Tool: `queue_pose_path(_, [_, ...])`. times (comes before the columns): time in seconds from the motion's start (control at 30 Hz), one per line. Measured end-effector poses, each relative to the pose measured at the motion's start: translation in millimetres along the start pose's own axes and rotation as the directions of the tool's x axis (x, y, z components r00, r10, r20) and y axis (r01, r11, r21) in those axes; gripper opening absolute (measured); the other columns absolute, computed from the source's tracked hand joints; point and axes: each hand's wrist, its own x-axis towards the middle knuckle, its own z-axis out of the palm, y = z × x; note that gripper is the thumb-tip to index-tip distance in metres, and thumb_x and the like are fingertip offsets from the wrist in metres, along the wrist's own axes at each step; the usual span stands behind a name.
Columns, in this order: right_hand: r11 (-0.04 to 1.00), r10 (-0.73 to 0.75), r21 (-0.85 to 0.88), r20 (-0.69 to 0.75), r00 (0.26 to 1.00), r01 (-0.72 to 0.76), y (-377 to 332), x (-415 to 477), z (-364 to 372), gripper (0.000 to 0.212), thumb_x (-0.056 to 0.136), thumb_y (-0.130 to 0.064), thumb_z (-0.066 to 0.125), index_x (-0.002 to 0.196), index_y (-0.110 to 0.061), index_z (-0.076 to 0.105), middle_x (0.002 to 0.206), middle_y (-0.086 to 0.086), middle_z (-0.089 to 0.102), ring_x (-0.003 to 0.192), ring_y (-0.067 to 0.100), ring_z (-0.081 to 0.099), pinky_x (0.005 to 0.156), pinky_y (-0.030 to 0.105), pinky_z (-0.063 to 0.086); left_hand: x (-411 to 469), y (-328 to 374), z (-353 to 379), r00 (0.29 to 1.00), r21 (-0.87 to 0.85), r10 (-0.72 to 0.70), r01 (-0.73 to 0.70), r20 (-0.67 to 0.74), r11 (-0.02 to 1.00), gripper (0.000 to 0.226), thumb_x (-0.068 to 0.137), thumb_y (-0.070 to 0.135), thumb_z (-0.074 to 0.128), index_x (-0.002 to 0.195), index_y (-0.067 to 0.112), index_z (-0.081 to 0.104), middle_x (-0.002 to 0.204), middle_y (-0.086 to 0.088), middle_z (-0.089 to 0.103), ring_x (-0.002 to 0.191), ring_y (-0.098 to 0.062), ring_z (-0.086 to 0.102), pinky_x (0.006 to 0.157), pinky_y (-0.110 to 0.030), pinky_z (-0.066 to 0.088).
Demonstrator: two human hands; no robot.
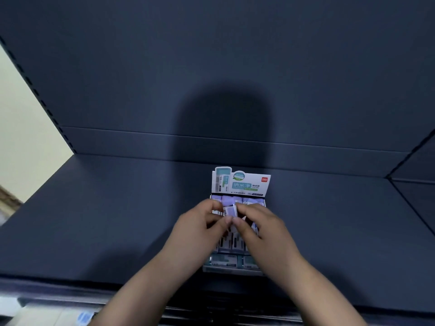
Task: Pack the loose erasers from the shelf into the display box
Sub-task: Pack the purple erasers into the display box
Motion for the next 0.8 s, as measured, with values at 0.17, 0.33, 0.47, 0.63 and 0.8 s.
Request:
queue_pose_path(0.17, [0.997, 0.079, 0.023, 0.041, 0.996, -0.08, 1, -2, -6, 0.022, 0.089, -0.02, 0.06, 0.091, -0.042, 0.056, 0.092, -0.016, 0.062, 0.087, -0.004, 0.056, 0.075, 0.004, 0.04, 1, -8, -18, 0.997, 0.181, 0.067, -0.062, -0.025, 0.982, 0.014, 0.089, 0.029, 0.059, 0.078, 0.028, 0.066, 0.071, 0.014, 0.063, 0.067, 0.004, 0.055, 0.06, -0.004, 0.035])
queue_pose_path(0.33, [0.962, 0.011, -0.262, 0.31, 0.951, 0.074, 2, -4, -8, 0.005, 0.088, -0.033, 0.058, 0.092, -0.034, 0.062, 0.086, -0.02, 0.055, 0.091, 0.006, 0.053, 0.086, 0.025, 0.043, 0, -19, -29, 0.996, 0.245, 0.035, -0.015, -0.077, 0.969, 0.015, 0.091, 0.02, 0.056, 0.095, 0.028, 0.068, 0.08, 0.025, 0.059, 0.08, 0.006, 0.055, 0.067, 0.004, 0.031])
queue_pose_path(0.47, [0.936, -0.069, -0.31, 0.3, 0.951, 0.165, 3, -3, -4, 0.014, 0.087, -0.033, 0.06, 0.098, -0.032, 0.069, 0.089, -0.016, 0.064, 0.096, 0.008, 0.049, 0.091, 0.028, 0.037, -6, -27, -20, 0.999, 0.282, 0.037, -0.043, 0.026, 0.958, 0.019, 0.088, 0.02, 0.061, 0.102, 0.03, 0.069, 0.089, 0.018, 0.056, 0.081, 0.009, 0.053, 0.071, 0.002, 0.032])
queue_pose_path(0.63, [0.933, -0.059, -0.327, 0.271, 0.961, 0.15, 5, -7, -1, 0.016, 0.089, -0.036, 0.057, 0.101, -0.034, 0.068, 0.102, -0.015, 0.061, 0.106, 0.007, 0.047, 0.097, 0.029, 0.032, -6, -31, -18, 0.989, 0.326, 0.051, -0.095, 0.141, 0.941, 0.025, 0.085, 0.018, 0.065, 0.106, 0.031, 0.067, 0.091, 0.017, 0.048, 0.078, 0.007, 0.051, 0.071, 0.0, 0.032])
queue_pose_path(0.8, [0.912, -0.111, -0.369, 0.201, 0.973, 0.18, 5, -12, 5, 0.014, 0.088, -0.04, 0.057, 0.096, -0.032, 0.065, 0.098, -0.013, 0.06, 0.102, 0.007, 0.047, 0.091, 0.023, 0.028, -3, -33, -16, 0.988, 0.391, 0.072, -0.121, 0.138, 0.912, 0.025, 0.085, 0.026, 0.065, 0.109, 0.034, 0.064, 0.094, 0.019, 0.043, 0.08, 0.005, 0.049, 0.076, -0.009, 0.036])
